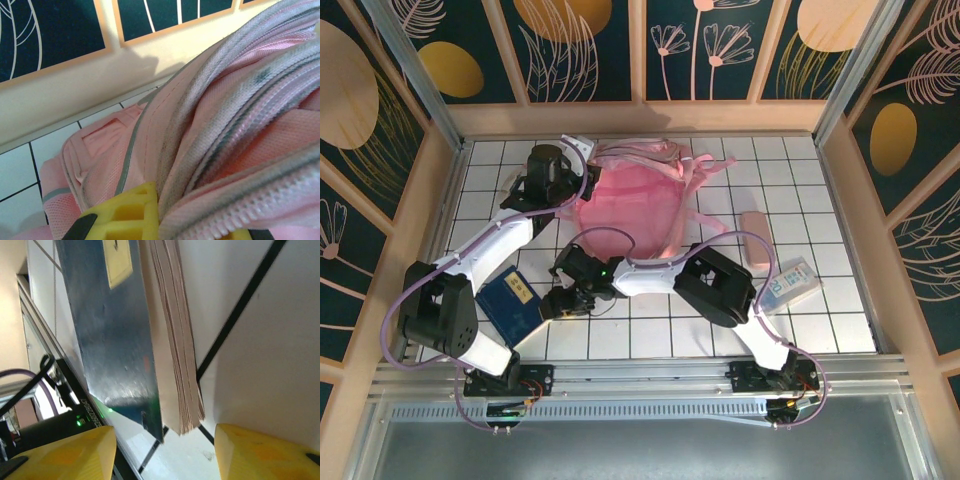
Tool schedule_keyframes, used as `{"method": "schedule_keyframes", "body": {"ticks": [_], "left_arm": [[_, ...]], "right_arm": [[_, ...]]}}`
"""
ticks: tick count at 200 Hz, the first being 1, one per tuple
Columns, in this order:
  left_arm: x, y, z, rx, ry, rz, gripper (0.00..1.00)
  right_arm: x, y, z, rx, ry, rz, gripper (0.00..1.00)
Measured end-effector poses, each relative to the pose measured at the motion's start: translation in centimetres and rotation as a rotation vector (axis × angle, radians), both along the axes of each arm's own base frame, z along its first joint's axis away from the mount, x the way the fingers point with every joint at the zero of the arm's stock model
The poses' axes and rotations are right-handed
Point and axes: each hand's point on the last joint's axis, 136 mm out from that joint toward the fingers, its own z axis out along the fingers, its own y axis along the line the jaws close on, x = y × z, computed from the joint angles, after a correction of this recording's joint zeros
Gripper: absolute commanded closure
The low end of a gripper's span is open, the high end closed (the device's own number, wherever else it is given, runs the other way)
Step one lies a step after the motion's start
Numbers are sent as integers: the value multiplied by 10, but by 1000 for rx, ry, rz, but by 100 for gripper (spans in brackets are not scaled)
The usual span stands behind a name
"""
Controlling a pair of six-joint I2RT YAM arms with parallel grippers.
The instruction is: Pack books, pencil case, and school supplies into a backpack
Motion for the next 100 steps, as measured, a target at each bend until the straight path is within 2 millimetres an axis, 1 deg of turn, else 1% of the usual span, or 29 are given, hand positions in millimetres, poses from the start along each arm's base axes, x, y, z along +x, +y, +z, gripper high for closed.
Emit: {"method": "schedule_keyframes", "body": {"ticks": [10,24,45,57,63,73,78,100], "left_arm": [[0,0,-1,0,1,-3,100],[-1,-1,-3,0,6,-7,100],[-5,-2,-9,1,19,-17,100],[-6,-1,-11,2,24,-20,100],[-7,-2,-12,4,25,-22,100],[-8,-1,-13,5,25,-23,100],[-8,-1,-13,5,25,-23,100],[-9,-1,-15,7,24,-26,100]], "right_arm": [[5,3,2,9,-3,-12,49],[9,4,2,15,-3,-24,57],[10,6,-4,11,6,-22,67],[9,7,-9,5,15,-21,71],[8,7,-11,1,16,-19,71],[8,7,-11,1,15,-18,72],[8,7,-11,1,15,-18,74],[6,7,-16,-5,20,-10,90]]}}
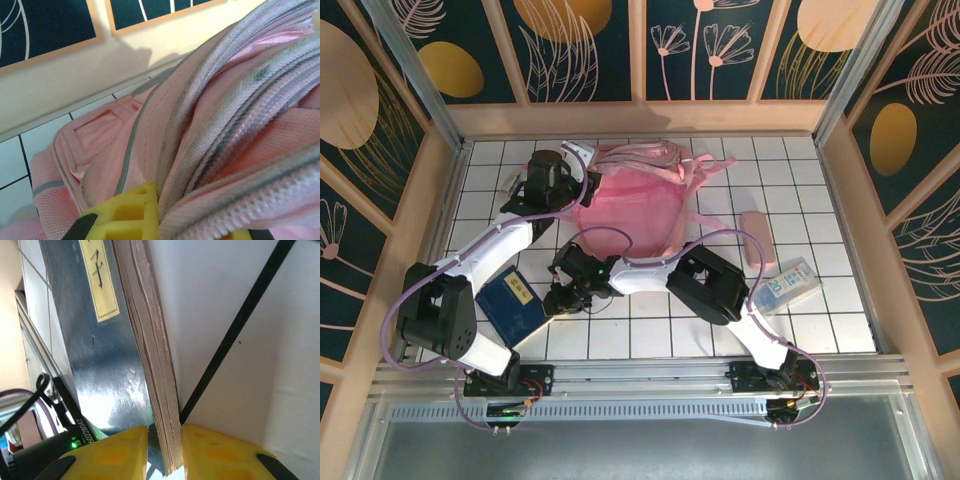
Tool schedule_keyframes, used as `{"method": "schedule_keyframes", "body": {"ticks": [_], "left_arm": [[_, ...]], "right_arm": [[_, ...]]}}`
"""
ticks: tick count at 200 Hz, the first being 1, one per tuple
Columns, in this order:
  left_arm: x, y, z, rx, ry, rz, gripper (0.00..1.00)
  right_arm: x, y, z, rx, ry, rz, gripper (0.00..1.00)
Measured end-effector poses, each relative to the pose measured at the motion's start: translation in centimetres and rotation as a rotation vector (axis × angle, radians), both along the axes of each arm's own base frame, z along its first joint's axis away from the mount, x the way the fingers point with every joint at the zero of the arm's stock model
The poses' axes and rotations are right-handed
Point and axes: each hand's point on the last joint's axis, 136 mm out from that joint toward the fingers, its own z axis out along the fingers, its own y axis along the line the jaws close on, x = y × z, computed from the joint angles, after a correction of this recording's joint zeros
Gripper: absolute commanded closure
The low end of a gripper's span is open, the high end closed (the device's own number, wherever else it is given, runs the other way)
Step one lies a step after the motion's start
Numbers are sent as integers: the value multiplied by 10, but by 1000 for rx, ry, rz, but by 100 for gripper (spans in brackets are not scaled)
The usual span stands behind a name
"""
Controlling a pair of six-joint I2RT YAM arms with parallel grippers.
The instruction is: Pack books, pencil case, and school supplies into a backpack
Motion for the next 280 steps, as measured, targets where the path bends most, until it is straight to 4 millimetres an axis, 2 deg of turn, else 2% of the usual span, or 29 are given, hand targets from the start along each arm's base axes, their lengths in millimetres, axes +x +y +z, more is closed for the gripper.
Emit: {"method": "schedule_keyframes", "body": {"ticks": [7,52,70,93,114,136,162,179,210,238,263,280], "left_arm": [[0,0,-1,0,1,-1,100],[-5,2,-6,11,1,-4,100],[-7,2,-9,21,0,-10,100],[-13,2,-16,36,3,-33,100],[-18,0,-22,56,-5,-68,100],[-25,-3,-35,76,-9,-114,100],[-29,-4,-49,93,13,-131,100],[-28,-4,-57,96,28,-131,90],[-30,-7,-67,86,65,-144,75],[-34,-8,-72,78,86,-159,72],[-39,-8,-78,77,115,-159,56],[-43,-6,-82,70,143,-150,52]], "right_arm": [[-1,0,-2,-3,7,1,100],[-4,3,0,5,26,5,100],[-6,-8,1,-5,23,-7,100],[-11,-44,9,-55,9,-43,100],[-14,-92,26,-103,-12,-99,100],[-8,-137,39,-144,-41,-177,100],[-3,-168,39,-205,-65,-242,100],[-4,-175,34,-235,-71,-238,75],[-8,-178,29,-264,-86,-207,60],[-11,-178,23,-278,-89,-181,58],[-13,-180,13,-300,-80,-164,57],[-17,-178,8,-300,-61,-151,71]]}}
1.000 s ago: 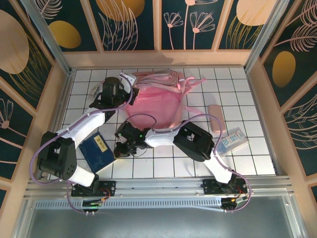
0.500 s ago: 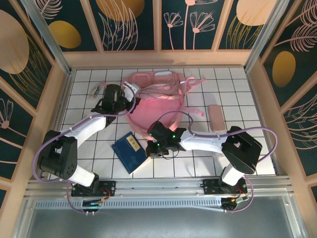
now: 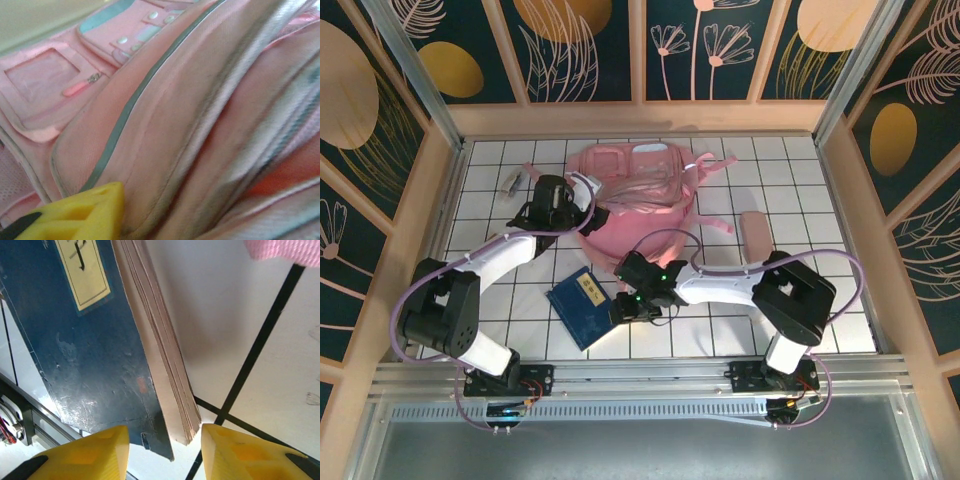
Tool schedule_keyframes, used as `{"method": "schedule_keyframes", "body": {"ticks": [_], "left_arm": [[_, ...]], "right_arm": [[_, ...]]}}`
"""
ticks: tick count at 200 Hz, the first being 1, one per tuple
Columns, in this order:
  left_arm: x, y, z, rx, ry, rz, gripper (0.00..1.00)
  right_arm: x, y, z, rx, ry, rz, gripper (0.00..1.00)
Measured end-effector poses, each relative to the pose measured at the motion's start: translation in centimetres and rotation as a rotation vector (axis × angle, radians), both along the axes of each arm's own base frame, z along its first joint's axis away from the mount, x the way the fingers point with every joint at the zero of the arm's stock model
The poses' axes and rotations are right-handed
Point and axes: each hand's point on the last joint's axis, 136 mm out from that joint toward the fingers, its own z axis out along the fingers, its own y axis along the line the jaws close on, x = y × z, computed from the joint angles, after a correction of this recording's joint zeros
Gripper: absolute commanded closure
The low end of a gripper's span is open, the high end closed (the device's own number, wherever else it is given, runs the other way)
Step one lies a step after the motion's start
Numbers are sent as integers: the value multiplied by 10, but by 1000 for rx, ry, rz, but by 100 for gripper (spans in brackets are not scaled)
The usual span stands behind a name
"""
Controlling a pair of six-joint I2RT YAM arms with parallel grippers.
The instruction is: Pack books, pencil case, and school supplies into a backpack
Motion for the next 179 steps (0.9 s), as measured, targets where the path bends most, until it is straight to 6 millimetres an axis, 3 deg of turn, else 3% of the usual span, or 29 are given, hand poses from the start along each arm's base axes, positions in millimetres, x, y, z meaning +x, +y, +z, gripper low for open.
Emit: {"method": "schedule_keyframes", "body": {"ticks": [12,36,64,79,94,120,133,179], "left_arm": [[-4,1,0,-1,19,4,47],[-15,7,6,-24,75,42,39],[-34,29,16,-105,256,255,38],[-52,40,13,-169,396,384,37],[-84,49,-10,-227,578,492,37],[-175,70,-89,-228,949,666,39],[-205,80,-106,-195,1039,725,38],[-200,83,-87,-244,1018,778,39]], "right_arm": [[-3,2,-1,13,16,13,77],[-7,11,1,57,38,32,77],[-8,15,0,76,49,46,88],[-8,14,-1,77,59,44,80],[-9,14,-1,78,58,55,71],[-12,10,-2,68,65,73,58],[-13,8,0,56,65,84,53],[1,8,29,64,-1,110,44]]}}
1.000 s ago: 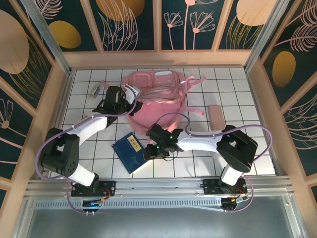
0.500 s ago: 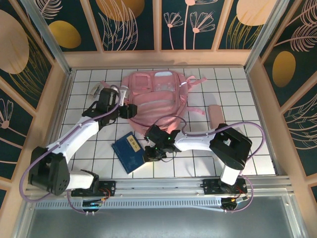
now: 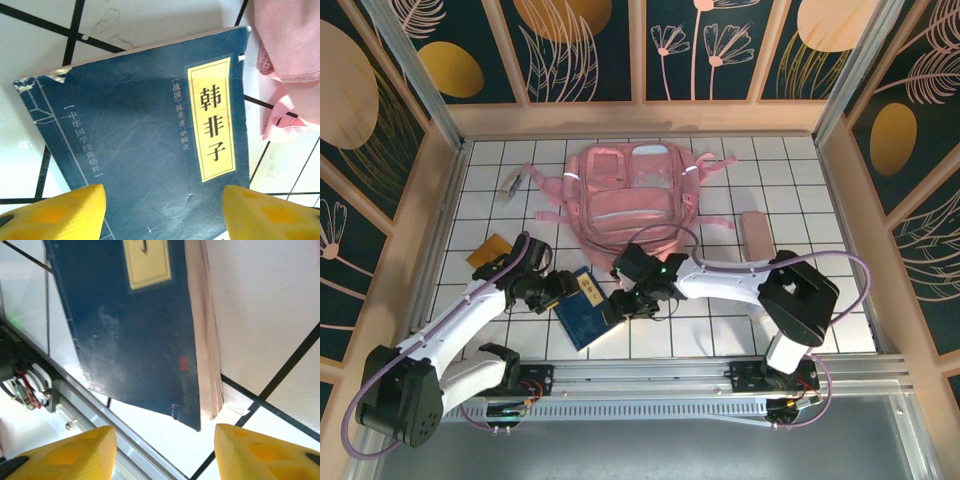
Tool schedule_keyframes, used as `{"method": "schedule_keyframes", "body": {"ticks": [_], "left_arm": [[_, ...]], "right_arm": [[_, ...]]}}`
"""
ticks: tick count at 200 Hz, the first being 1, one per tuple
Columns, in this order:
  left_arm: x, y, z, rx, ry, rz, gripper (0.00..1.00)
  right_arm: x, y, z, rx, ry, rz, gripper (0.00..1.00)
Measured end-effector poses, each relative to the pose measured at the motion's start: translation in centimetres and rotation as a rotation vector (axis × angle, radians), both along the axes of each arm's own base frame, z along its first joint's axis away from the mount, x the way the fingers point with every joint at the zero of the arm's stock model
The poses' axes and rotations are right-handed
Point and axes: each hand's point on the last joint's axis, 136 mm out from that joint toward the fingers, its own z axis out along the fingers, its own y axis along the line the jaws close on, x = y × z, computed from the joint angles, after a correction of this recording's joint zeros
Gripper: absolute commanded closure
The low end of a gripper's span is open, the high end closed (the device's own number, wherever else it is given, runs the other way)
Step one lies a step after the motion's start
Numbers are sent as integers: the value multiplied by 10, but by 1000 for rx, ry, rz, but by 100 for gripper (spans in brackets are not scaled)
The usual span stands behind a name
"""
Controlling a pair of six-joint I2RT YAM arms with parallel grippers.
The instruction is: Pack books, pencil case, and school supplies into a backpack
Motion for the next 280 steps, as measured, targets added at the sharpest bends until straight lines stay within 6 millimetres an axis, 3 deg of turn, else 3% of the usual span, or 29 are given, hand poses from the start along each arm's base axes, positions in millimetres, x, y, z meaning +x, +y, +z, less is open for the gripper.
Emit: {"method": "schedule_keyframes", "body": {"ticks": [29,55,95,165,280], "left_arm": [[-13,12,-16,56,57,32,41],[-20,23,-22,109,86,55,41],[-29,25,-47,105,134,88,48],[-29,26,-48,47,110,154,70],[-26,19,-34,-14,26,124,70]], "right_arm": [[26,2,9,20,-44,-16,44],[39,15,-2,22,-58,-7,46],[38,20,-41,-26,-18,23,63],[31,37,-39,71,47,41,96],[30,32,-42,79,77,11,100]]}}
